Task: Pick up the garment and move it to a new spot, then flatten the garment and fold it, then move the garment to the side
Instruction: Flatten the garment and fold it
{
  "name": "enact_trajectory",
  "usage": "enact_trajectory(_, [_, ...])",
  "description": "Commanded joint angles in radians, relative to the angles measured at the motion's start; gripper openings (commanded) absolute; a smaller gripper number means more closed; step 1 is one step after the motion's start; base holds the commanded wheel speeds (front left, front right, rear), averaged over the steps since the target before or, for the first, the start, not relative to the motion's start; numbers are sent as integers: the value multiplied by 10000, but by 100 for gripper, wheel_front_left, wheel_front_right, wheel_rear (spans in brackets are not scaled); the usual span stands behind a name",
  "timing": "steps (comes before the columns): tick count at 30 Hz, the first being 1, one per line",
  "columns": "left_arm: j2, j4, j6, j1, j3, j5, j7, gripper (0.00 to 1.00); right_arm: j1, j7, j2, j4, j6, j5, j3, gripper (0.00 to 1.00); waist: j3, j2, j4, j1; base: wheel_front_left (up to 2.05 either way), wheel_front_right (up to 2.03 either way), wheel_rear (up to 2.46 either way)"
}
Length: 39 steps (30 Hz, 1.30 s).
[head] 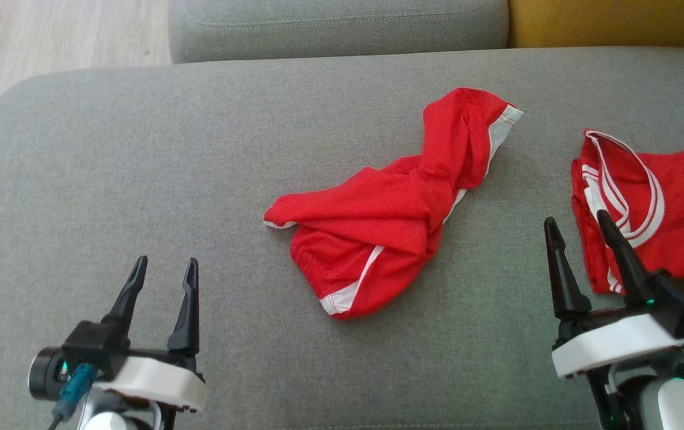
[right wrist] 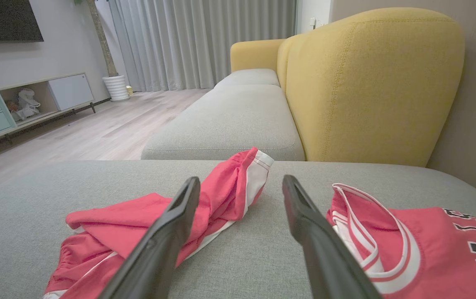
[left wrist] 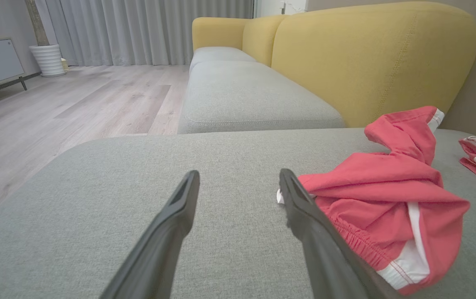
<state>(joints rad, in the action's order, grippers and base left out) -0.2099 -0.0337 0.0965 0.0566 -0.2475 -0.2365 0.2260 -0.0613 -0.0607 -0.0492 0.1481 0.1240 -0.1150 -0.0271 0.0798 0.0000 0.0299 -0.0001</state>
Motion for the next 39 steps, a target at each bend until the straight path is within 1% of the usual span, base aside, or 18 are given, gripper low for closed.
enact_trajectory(1, [-175, 319, 35, -406, 353, -61, 69, 100, 150, 6, -31, 358, 67, -95, -239, 100, 12, 0, 5, 1, 0, 0, 0])
enact_trajectory(9, [-183, 346, 8, -626, 245, -65, 83, 100, 340, 8, -18, 244, 67, -191, -306, 100, 252, 0, 243, 1, 0, 0, 0])
enact_trajectory(12, [-148, 362, -26, -859, 174, -56, 95, 100, 714, -60, -22, 6, 67, -242, -613, 100, 484, 0, 472, 1, 0, 0, 0])
enact_trajectory(14, [-114, 362, -66, -1047, 116, -50, 110, 100, 1163, -135, -79, -324, 67, -287, -1042, 100, 683, 0, 648, 1, 0, 0, 0])
enact_trajectory(17, [-38, 305, -150, -1349, 13, -44, 153, 100, 2060, -255, -318, -1157, 67, -405, -1982, 100, 992, 0, 966, 1, 0, 0, 0])
enact_trajectory(21, [112, 105, -288, -1728, -131, -48, 228, 100, 3423, -450, -679, -2682, 67, -548, -3528, 100, 1354, 0, 1415, 1, 0, 0, 0])
enact_trajectory(24, [237, -14, -330, -1930, -185, -44, 278, 100, 4514, -583, -807, -3894, 67, -692, -4567, 100, 1611, 0, 1678, 1, 0, 0, 0])
enact_trajectory(27, [343, -134, -364, -2069, -195, -45, 315, 100, 5499, -828, -868, -5112, 67, -734, -5355, 100, 1769, 0, 1858, 1, 0, 0, 0])
enact_trajectory(28, [375, -173, -371, -2099, -191, -46, 324, 100, 5761, -1035, -878, -5545, 67, -714, -5525, 100, 1800, 0, 1893, 1, 0, 0, 0])
enact_trajectory(32, [466, -298, -396, -2153, -142, -35, 346, 100, 6585, -1311, -732, -6727, 67, -705, -6000, 100, 1866, 0, 1940, 1, 0, 0, 0])
enact_trajectory(33, [480, -319, -399, -2152, -125, -28, 349, 100, 6716, -1270, -673, -6916, 67, -706, -6041, 75, 1865, 0, 1928, 1, 0, 0, 0])
enact_trajectory(34, [492, -329, -396, -2144, -103, -17, 351, 100, 6796, -1300, -606, -7129, 67, -747, -6058, 10, 1848, 0, 1903, 1, 0, 0, 0])
enact_trajectory(35, [506, -319, -391, -2139, -79, -2, 352, 100, 6868, -1270, -549, -7279, 67, -776, -6071, 0, 1840, 0, 1873, 1, 0, 0, 0])
enact_trajectory(39, [518, -254, -418, -2135, -2, 48, 354, 100, 6940, -923, -406, -7499, 67, -889, -5794, 0, 1808, 0, 1735, 1, 0, 0, 0])
